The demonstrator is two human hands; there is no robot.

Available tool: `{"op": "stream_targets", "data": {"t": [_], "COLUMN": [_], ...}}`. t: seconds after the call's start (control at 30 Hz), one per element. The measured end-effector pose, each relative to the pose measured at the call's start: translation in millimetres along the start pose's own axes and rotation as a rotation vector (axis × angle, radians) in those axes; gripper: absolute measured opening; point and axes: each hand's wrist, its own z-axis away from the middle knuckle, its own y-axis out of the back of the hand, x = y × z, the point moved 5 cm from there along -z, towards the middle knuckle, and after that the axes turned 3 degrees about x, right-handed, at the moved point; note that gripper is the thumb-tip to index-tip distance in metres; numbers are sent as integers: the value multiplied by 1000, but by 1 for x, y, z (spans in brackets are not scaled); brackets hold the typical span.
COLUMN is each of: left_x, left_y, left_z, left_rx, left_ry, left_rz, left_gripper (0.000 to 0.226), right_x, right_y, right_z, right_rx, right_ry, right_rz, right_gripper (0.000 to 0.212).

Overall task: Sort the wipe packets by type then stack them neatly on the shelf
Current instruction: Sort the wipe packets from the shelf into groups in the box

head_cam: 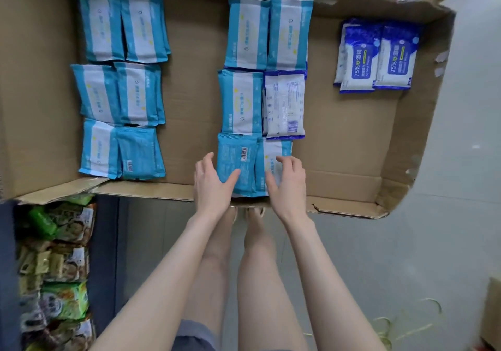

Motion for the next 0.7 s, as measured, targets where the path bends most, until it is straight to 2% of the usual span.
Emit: {"op": "stream_targets", "data": {"t": [0.07,0.2,0.37,0.53,0.7], "left_x": [-1,-3,-13,-23,-27], "left_y": [-7,-11,-16,-14,-13], "left_z": [-6,-15,-18,-10,-6], "left_rx": [-21,-8,-207,-179,-141], "left_ry": [19,32,173,236,237], "left_rz": [22,94,374,529,571], "left_gripper": [67,53,38,42,40], "right_x": [4,14,29,35,40], "right_y": [-5,-14,-14,-11,-12], "right_z": [-3,-17,-31,-27,-25], "right_rx": [42,75,59,39,33], "right_ry": [-35,-145,-246,-270,-296], "right_rz": [7,-32,-86,-127,-150], "right_gripper": [49,67,58,53,53]}}
